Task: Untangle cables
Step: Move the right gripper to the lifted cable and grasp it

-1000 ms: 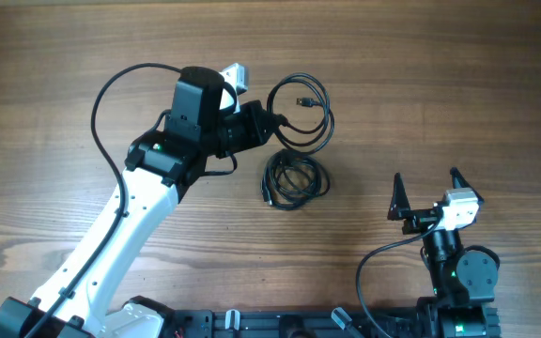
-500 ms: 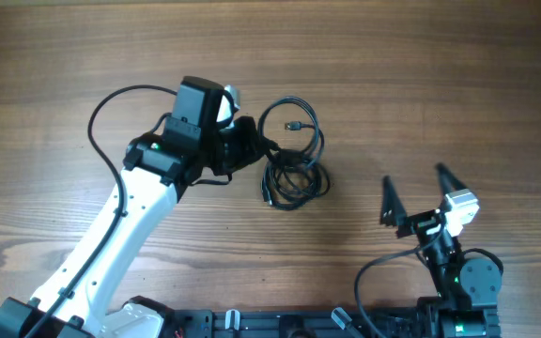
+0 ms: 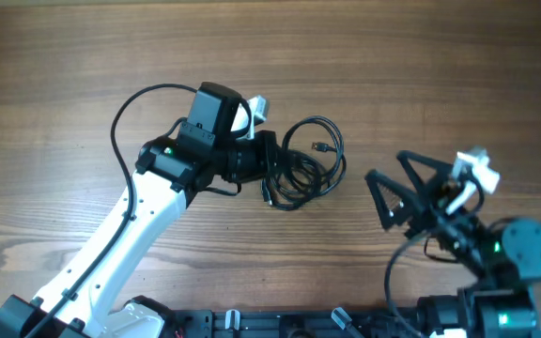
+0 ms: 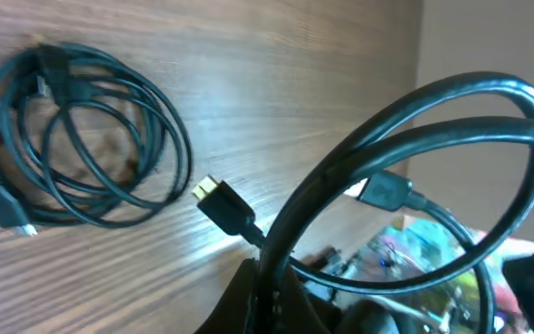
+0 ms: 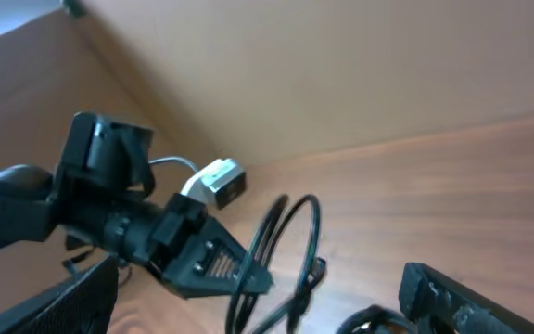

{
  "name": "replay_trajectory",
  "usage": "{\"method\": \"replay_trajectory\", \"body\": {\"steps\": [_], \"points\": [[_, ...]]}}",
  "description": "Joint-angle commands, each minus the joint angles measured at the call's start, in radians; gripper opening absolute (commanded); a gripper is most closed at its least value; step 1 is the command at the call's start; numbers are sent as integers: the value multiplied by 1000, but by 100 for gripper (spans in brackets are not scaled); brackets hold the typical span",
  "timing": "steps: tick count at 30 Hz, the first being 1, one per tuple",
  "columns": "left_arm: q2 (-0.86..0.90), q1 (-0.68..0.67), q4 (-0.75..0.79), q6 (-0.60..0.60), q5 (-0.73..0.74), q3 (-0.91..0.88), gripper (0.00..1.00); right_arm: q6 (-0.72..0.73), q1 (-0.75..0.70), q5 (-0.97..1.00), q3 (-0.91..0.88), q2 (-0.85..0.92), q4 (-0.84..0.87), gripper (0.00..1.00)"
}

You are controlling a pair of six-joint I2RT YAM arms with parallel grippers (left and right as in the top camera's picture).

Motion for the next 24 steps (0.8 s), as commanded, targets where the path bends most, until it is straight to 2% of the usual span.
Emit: {"method": "replay_trajectory", "body": {"steps": [1,2,3,4,6,9,12,19,24], "points": [[-14,0,3,9,56,14,4,365,-1,-161,15,133,7,99],[-14,0,8,9,56,14,4,398,0,-190,15,173,-11,100],[-14,0,17,9,56,14,4,396,0,-221,15,224,-16,95],[-14,0,30,9,56,14,4,396,0,-287,15,273,-6,84],[-14,0,38,4,16,14,4,433,0,-355,15,339,-3,72],[-14,0,37,-133,-123,14,4,464,0,-441,15,389,-3,61],[-14,0,43,-182,-192,14,4,488,0,-441,15,387,-2,59],[-14,0,64,-198,8,14,4,498,0,-374,15,401,-3,57],[-14,-33,56,-194,2,13,4,607,0,-351,15,409,69,48]]}}
